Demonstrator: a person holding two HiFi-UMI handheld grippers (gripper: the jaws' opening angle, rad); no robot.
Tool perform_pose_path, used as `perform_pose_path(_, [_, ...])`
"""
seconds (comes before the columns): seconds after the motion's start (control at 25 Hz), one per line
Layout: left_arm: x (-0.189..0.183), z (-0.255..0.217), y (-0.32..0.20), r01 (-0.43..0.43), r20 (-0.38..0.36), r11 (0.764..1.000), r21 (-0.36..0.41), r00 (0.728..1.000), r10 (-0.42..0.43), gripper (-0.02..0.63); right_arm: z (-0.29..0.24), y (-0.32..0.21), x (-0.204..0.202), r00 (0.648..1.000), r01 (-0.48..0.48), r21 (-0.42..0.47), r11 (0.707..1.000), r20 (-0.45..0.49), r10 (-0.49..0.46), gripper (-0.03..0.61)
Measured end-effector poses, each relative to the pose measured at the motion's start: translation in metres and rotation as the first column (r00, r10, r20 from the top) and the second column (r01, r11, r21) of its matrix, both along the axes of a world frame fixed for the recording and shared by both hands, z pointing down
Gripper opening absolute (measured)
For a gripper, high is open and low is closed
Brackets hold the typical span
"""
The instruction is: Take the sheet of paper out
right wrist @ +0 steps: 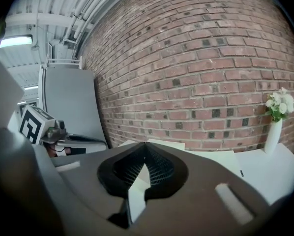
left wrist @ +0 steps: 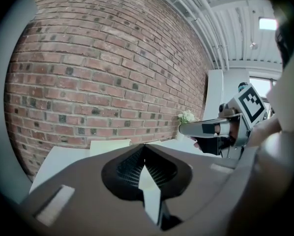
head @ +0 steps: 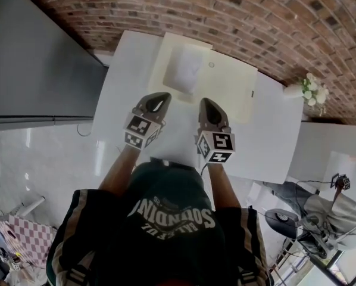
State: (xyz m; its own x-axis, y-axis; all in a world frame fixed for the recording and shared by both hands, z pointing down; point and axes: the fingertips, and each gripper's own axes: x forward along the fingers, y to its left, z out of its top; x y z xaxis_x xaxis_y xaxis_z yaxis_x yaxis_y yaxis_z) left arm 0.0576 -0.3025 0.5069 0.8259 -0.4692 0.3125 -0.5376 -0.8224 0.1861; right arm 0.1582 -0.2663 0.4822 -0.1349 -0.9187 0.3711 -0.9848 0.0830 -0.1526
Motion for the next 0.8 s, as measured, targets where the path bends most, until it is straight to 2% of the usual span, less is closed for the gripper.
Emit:
perform_pose_path(0.16, [0.012,0.01,-0.012,-0.03,0.036,1.0,-0.003,0.999,0.03,0.011,0.009,-0.019,0.008,1.0,-0.001,-0.033,0.999,0.004,0.001,0.0])
perform_pose_path(0.56, [0.03,0.032,-0.034,-0.048,0.069,0.998,-0.046,0.996,0.052,0.011,0.03,-0.055,0.021,1.0,0.012,-0.078,0.997,0.018,-0.011,0.002])
perform_pose_path(0.72, [0.033,0.032,-0.041,-0.042,0.061,0.998,-0.053,0.997,0.045,0.011,0.035,-0.064,0.019,0.999,0.04,-0.086,0.996,0.025,-0.037,0.003])
perform_pose_path(0.76, [0.033,0.032,-0.043,-0.041,0.059,0.998,-0.055,0.997,0.044,0.011,0.036,-0.067,0.018,0.999,0.048,-0.09,0.995,0.028,-0.046,0.005])
perform_pose_path(0.8, [0.034,0.034,-0.044,-0.041,0.059,0.997,-0.059,0.997,0.045,0.011,0.039,-0.069,0.017,0.998,0.059,-0.096,0.994,0.032,-0.056,0.042])
